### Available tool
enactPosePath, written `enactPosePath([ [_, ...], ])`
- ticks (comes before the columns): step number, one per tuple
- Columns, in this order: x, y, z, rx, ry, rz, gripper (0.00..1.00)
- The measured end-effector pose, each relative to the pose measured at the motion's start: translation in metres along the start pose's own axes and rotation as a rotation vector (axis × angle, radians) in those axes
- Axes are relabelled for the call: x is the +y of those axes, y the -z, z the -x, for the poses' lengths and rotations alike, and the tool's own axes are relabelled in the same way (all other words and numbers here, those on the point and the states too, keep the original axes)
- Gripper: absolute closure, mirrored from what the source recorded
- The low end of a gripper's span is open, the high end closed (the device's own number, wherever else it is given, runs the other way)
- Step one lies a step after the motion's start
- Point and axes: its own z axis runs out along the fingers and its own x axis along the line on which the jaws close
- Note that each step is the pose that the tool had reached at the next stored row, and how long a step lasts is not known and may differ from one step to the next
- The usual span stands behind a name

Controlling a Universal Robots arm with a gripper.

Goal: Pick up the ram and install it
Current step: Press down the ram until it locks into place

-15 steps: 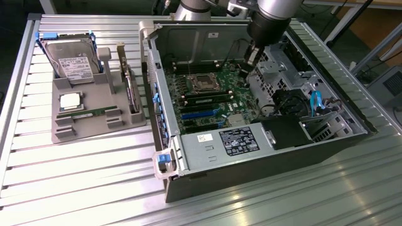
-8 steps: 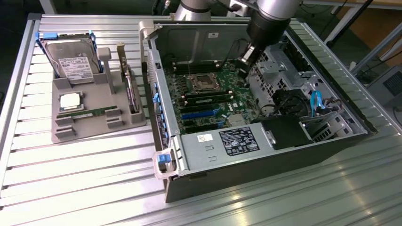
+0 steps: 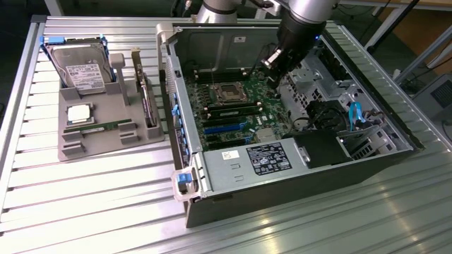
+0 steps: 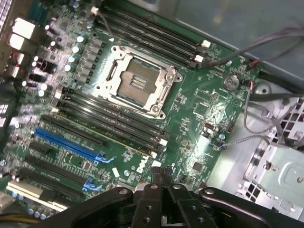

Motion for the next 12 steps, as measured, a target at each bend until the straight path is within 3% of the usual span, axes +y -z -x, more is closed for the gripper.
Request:
enactPosePath([
  [3,0.0000,-0.0004,0.0000,0.0006,-0.082,-0.0005,0.90],
  [9,0.0000,-0.0020,0.0000,0.0024,-0.363,-0.0022,0.90],
  [12,0.0000,-0.0020,0.0000,0.0024,-0.366,-0.0021,0.90],
])
